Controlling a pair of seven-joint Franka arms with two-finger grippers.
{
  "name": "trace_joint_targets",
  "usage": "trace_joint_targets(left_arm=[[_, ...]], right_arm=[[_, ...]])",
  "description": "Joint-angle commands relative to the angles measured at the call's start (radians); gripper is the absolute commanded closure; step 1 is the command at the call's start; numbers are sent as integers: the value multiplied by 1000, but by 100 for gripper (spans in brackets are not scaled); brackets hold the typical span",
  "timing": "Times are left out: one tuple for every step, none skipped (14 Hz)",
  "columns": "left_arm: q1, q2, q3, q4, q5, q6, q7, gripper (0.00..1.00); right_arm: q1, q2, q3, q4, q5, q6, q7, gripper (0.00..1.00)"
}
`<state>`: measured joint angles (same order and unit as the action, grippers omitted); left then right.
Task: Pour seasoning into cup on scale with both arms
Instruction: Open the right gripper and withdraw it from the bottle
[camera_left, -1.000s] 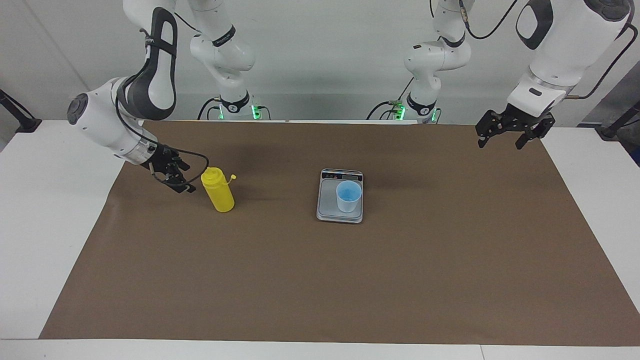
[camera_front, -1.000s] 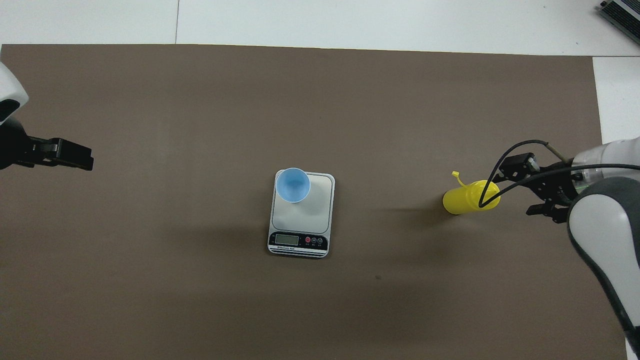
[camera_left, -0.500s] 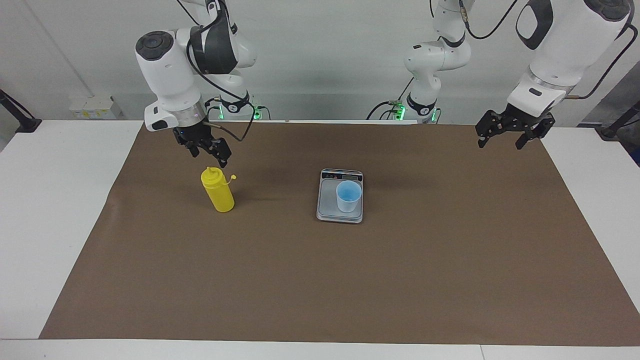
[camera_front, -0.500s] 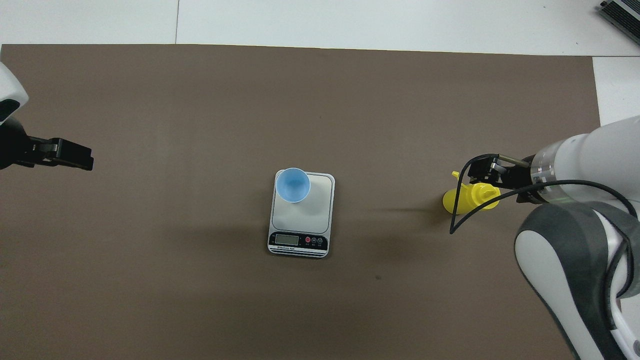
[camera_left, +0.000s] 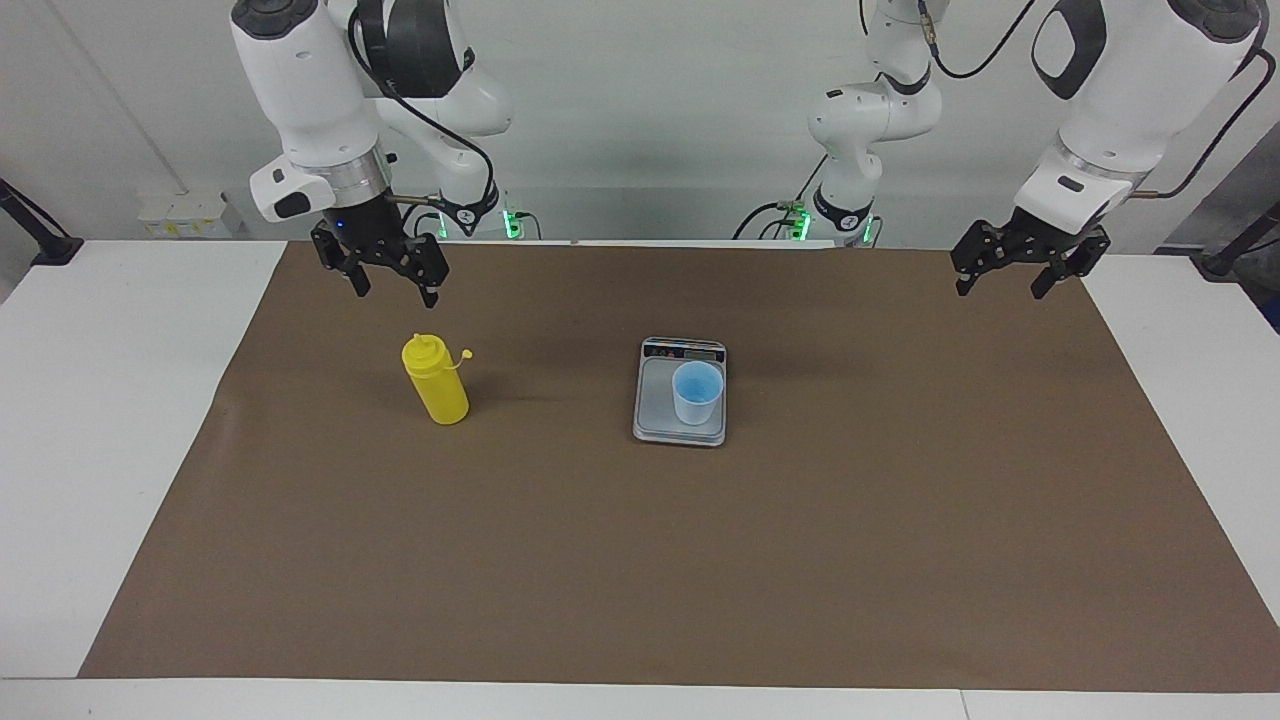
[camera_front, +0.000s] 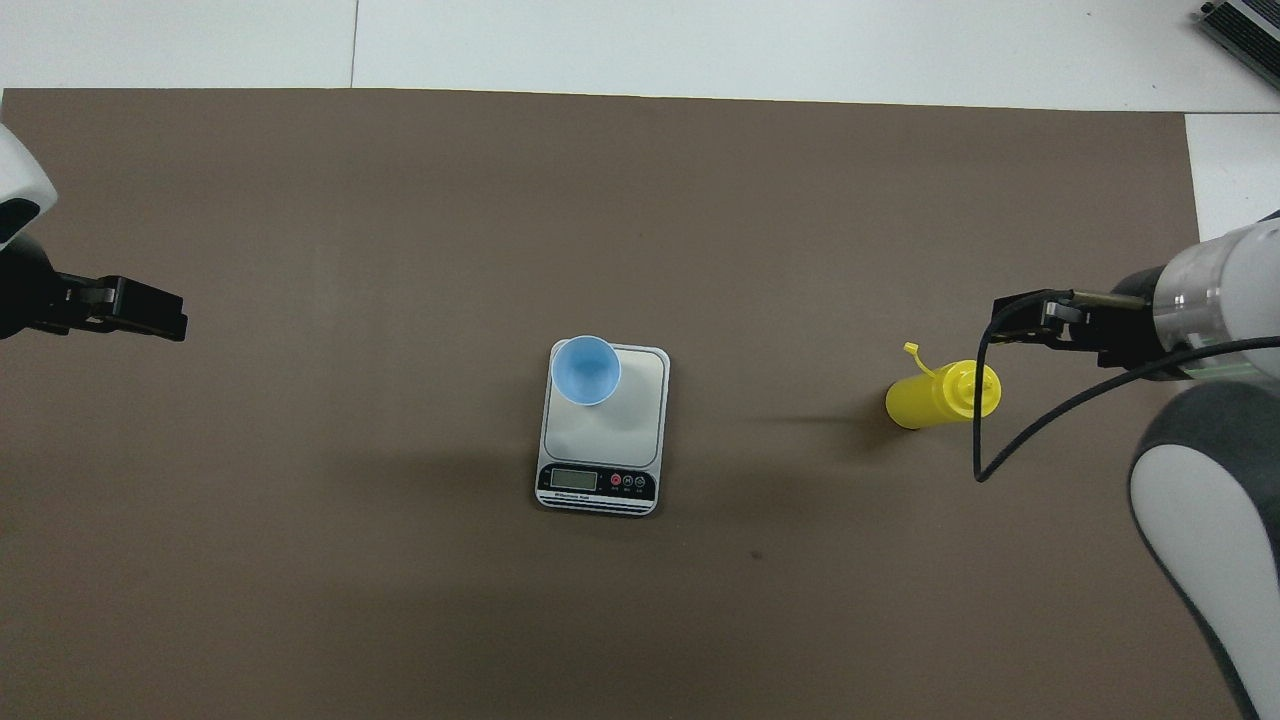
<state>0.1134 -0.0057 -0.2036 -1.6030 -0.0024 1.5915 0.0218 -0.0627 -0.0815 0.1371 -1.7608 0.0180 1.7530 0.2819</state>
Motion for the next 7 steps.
trace_joint_targets(left_arm=[[0, -33, 3, -40, -7, 24, 14, 0], [0, -33, 3, -38, -7, 22, 15, 0], [0, -31, 3, -34, -5, 21, 21, 0], [2, -28, 3, -28, -4, 15, 26, 0], [2, -28, 3, -28, 8, 12, 27, 0], [0, -28, 3, -28, 15, 11, 33, 0], [0, -27, 3, -26, 16, 10, 33, 0]], right_arm=[[-20, 63, 4, 131, -18, -87, -30, 0], [-26, 63, 4, 139, -18, -108, -30, 0], [-34, 54, 2, 139, -18, -121, -32, 0], [-45, 49, 2, 138, -18, -128, -44, 0], [-51, 43, 2, 126, -18, -132, -79, 0], [-71, 36, 2, 118, -18, -132, -122, 0], [-71, 32, 2, 109, -18, -132, -142, 0]])
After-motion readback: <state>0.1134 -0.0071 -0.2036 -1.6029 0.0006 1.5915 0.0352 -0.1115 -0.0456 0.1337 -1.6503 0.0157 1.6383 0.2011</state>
